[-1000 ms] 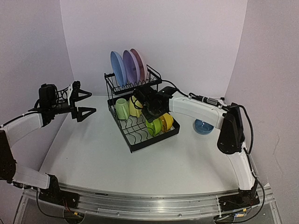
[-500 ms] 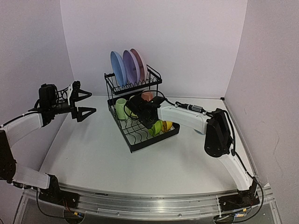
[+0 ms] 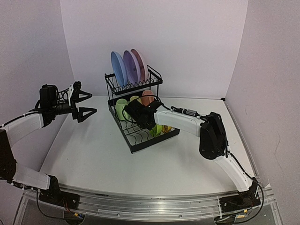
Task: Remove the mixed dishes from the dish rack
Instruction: Pick up the bowl from the dish rack, then place the bowl at the center of the board.
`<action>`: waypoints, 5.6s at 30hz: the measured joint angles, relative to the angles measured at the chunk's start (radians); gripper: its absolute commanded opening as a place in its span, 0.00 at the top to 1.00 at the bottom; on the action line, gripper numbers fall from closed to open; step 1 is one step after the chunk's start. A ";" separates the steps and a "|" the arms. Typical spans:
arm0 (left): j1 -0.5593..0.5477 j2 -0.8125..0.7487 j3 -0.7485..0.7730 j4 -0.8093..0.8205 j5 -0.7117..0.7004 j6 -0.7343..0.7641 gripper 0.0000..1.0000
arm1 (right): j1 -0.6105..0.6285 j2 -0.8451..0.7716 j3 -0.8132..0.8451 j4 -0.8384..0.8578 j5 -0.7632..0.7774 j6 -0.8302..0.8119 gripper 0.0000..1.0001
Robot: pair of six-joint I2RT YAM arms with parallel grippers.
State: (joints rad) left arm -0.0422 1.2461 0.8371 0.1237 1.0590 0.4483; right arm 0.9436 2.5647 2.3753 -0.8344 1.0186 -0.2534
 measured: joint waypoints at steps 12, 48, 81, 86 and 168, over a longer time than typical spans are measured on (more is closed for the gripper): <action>0.001 0.000 0.000 0.000 -0.008 -0.001 0.00 | 0.021 0.006 -0.028 0.077 0.074 -0.113 1.00; 0.009 0.000 0.000 0.016 -0.015 -0.001 0.00 | 0.042 -0.009 -0.205 0.516 0.241 -0.612 1.00; 0.010 0.000 0.000 0.017 -0.015 0.000 0.00 | 0.055 -0.230 -0.350 0.482 0.040 -0.344 1.00; 0.010 0.000 0.000 0.017 -0.015 0.000 0.00 | 0.028 -0.337 -0.389 0.362 -0.058 -0.144 1.00; 0.020 0.007 -0.034 0.016 -0.042 -0.142 0.00 | -0.793 -0.648 -1.084 0.459 -0.824 0.704 0.53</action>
State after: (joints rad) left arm -0.0223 1.2530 0.8032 0.1398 1.0168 0.3061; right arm 0.1505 1.9167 1.2913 -0.3751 0.1951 0.4505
